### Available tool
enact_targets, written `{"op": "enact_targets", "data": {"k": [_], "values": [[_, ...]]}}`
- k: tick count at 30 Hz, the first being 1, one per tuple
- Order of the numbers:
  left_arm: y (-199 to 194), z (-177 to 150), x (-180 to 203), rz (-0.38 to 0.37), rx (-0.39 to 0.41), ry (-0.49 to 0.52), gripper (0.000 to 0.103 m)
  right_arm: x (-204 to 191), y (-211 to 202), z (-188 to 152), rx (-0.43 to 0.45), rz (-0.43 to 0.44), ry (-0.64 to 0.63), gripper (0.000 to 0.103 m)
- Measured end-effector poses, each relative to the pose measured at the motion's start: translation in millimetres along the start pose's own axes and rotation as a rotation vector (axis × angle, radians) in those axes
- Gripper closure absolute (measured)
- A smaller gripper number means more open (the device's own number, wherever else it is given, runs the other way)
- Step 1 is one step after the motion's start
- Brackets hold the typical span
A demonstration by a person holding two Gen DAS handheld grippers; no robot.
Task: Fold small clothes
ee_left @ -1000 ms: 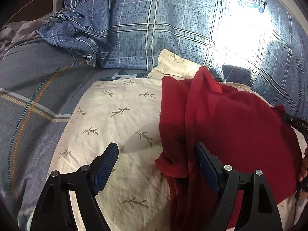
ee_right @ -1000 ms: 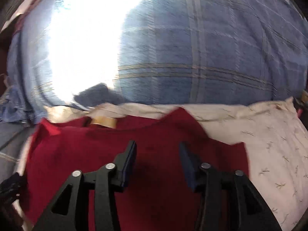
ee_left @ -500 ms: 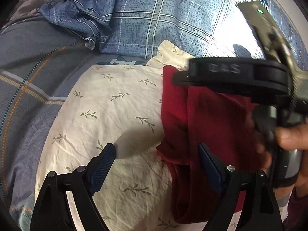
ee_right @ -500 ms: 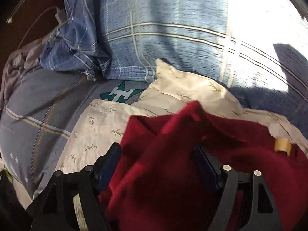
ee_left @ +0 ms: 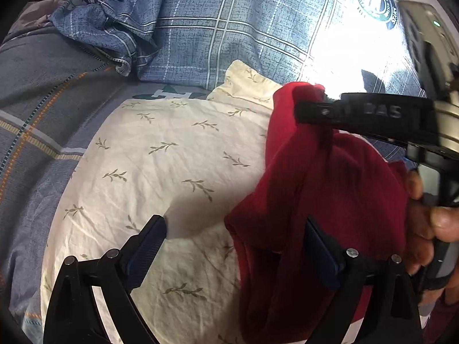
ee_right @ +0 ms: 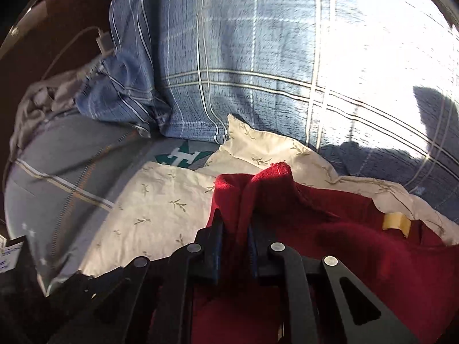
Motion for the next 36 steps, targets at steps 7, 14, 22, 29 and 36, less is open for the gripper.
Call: {"op": "enact_targets", "data": {"k": [7,14,22,29,36], "values": [[-10,-3,20,-0.099,0.014,0.069,0.068,8,-6,-1,-0.012,0.041,0.051,0.084],[-23,-3,23,-0.118,0.038,0.089,0.074,-5,2,3,-0.063,0.114,0.116,0.03],[-26,-7,28,-0.083,0.043,0.139,0.072,-19,37,-8,-0.102,-0.024,0.01,0.083],[-29,-12,32,-0.05,0.058,0.141,0.043,5,-9,0,0.012,0.093,0.108,0.088],[-63,-11,77,-0.159,0.091,0.148,0.085,30,-60,2,0.068,0.102,0.105,0.089]]}}
Point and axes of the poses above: each gripper's, at about its wrist camera, not at the fingertips, and y roughly the way its jaws point, x to its right, z to its top, the point moved 10 cm from there along y, roughly the way its jaws point, and after that the axes turned 1 degree about -y, right-handed, at the moved point
